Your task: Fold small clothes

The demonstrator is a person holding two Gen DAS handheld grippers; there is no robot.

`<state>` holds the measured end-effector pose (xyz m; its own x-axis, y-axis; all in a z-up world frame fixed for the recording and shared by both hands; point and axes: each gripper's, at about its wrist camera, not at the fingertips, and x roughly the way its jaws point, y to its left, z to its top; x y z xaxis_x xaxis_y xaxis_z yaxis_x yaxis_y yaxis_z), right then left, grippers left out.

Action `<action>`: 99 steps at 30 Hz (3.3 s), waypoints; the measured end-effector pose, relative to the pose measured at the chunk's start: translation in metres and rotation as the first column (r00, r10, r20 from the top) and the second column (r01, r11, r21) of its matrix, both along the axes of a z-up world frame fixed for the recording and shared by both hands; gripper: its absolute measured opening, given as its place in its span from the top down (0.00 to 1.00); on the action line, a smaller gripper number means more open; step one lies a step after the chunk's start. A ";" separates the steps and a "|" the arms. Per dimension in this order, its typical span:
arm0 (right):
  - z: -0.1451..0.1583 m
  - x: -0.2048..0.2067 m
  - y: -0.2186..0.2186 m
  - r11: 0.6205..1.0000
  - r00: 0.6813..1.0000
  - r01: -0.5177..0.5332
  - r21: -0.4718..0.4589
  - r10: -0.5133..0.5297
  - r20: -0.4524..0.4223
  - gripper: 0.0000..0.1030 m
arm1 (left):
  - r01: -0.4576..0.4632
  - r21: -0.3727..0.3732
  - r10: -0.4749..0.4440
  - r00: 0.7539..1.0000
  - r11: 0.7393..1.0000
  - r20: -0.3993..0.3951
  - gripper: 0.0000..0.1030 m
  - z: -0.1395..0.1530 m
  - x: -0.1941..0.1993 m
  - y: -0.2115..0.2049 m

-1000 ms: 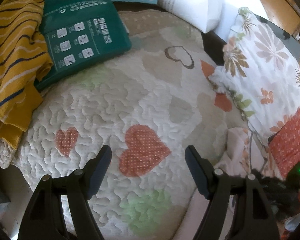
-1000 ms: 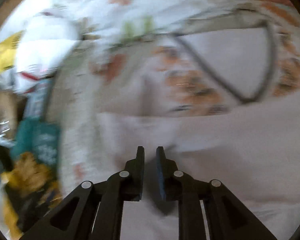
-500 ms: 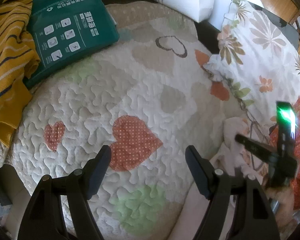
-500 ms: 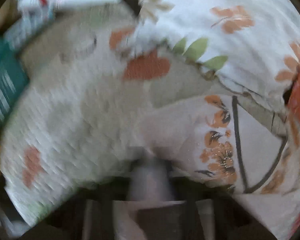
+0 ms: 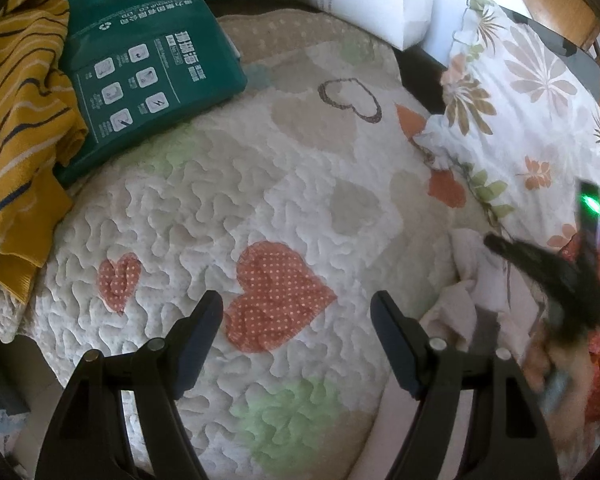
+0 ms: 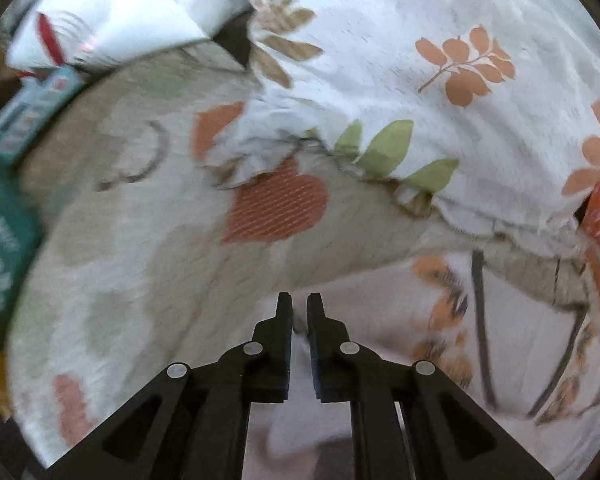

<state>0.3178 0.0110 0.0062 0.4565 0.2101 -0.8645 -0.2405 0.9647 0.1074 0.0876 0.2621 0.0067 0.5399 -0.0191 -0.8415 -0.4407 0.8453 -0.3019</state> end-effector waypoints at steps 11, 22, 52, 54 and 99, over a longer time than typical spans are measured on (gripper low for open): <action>-0.046 -0.076 0.031 0.984 0.988 -0.136 -0.118 0.125 -0.094 0.93 | 0.000 -0.021 0.000 1.000 1.000 0.002 0.27 0.000 -0.005 -0.001; -0.011 -0.075 0.016 0.941 0.960 -0.250 0.227 0.271 -0.068 0.46 | -0.014 -0.034 0.014 1.000 0.999 -0.006 0.27 -0.002 -0.003 0.004; -0.051 -0.103 -0.030 0.992 0.989 -0.111 -0.061 0.104 -0.108 0.68 | 0.068 -0.012 -0.068 0.998 0.998 -0.013 0.27 -0.003 0.008 -0.041; -0.055 -0.107 -0.023 0.989 0.994 -0.100 -0.108 0.095 -0.049 0.79 | 0.073 -0.010 -0.073 0.997 0.997 -0.013 0.27 -0.003 0.009 -0.043; -0.066 -0.441 -0.343 0.764 0.826 0.564 0.313 -0.528 -0.198 0.51 | 0.550 0.056 -0.549 0.835 0.834 -0.023 0.30 -0.071 -0.097 -0.130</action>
<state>-0.1237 -0.3317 -0.0601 0.5079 0.2395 -0.8275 0.3442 0.8242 0.4498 -0.0092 0.1320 -0.0643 0.4505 -0.2628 -0.8532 0.1001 0.9645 -0.2443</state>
